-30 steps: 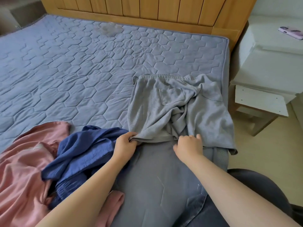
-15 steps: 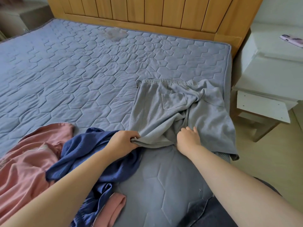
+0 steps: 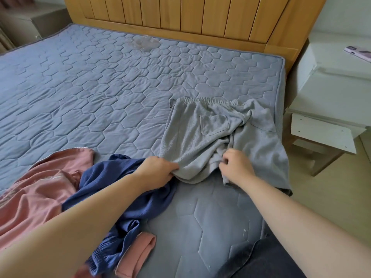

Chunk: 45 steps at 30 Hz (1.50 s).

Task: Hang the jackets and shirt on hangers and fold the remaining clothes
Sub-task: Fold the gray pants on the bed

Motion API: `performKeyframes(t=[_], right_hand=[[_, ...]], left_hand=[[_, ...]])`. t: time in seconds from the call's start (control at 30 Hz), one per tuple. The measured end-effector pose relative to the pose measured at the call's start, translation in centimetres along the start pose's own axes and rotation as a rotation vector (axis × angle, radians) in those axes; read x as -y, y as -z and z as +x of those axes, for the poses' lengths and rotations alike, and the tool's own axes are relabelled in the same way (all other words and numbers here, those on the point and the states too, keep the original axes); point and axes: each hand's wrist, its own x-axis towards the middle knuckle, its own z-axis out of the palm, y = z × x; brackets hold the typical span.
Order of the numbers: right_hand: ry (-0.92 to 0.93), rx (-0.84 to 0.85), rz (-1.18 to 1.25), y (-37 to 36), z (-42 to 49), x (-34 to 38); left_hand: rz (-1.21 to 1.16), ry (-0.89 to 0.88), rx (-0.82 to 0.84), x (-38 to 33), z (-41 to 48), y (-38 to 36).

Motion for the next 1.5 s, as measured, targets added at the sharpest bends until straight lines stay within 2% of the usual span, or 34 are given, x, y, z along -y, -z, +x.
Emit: performKeyframes(t=[0.07,0.1,0.13,0.17,0.2,0.27,0.3,0.33,0.4,0.5,0.6,0.67,0.77,0.83,0.9,0.97,1.07,1.2,1.37,1.43,1.5], right_hand=[[-0.008,-0.303,0.300,1.7,-0.3,-0.1],[-0.003,-0.440,0.332,2.5,-0.8,-0.2],[0.006,-0.508,0.303,3.1,-1.4,-0.3],[0.016,-0.447,0.225,3.2,-1.9,-0.9],[0.020,-0.250,0.094,2.9,-2.3,-1.4],[-0.027,0.301,-0.152,1.5,-3.5,-2.0],[-0.037,0.451,-0.186,0.6,-4.0,-2.1],[-0.021,0.470,-0.174,0.0,-4.5,-2.1],[0.105,0.298,-0.122,-0.6,-5.2,-1.7],[0.357,-0.033,-0.113,-1.5,-5.9,-1.7],[0.469,-0.174,-0.124,-1.7,-6.4,-1.4],[0.486,-0.145,-0.087,-1.7,-6.1,-1.1],[0.415,0.080,-0.028,-2.1,-6.1,-0.9],[0.381,0.010,-0.014,-2.4,-6.3,-1.7],[0.250,-0.041,-0.122,-2.7,-5.9,-2.6],[0.115,0.017,-0.219,-2.9,-5.3,-2.7],[-0.024,0.178,-0.264,-3.2,-4.8,-3.3],[-0.080,0.204,-0.239,-2.5,-3.6,-4.4],[-0.157,0.104,-0.175,-0.9,1.5,-6.7],[-0.168,0.135,-0.210,-0.4,4.4,-8.7],[-0.152,0.186,-0.252,-0.5,6.9,-11.0]], left_hand=[[-0.003,-0.043,-0.209,1.1,0.1,0.7],[0.001,-0.092,-0.350,1.7,-0.1,1.0],[-0.005,-0.136,-0.467,2.2,-0.3,1.1],[0.010,-0.191,-0.541,2.5,-0.3,1.4],[0.044,-0.266,-0.515,2.9,-0.4,1.7],[0.165,-0.448,-0.273,3.1,-0.5,1.9],[0.255,-0.516,-0.116,3.1,-0.5,1.6],[0.352,-0.528,0.059,2.8,-0.6,1.5],[0.474,-0.451,0.310,1.7,-0.5,1.1],[0.524,-0.270,0.475,-0.1,0.3,1.5],[0.617,-0.037,0.634,-1.1,1.5,2.0],[0.715,0.142,0.792,-1.1,2.2,2.2],[0.709,0.292,0.974,-2.1,3.2,3.0],[0.558,0.241,0.886,-3.7,4.5,3.9],[0.479,0.113,0.676,-5.5,5.9,4.4],[0.397,0.044,0.447,-6.9,7.4,3.7],[0.189,0.027,0.206,-8.2,9.1,0.9],[-0.015,0.081,0.101,-9.3,11.2,-2.1],[-0.321,0.296,-0.016,-9.7,16.4,-3.3],[-0.421,0.408,-0.053,-9.6,19.2,-3.7],[-0.420,0.477,-0.083,-9.2,22.1,-4.3]])
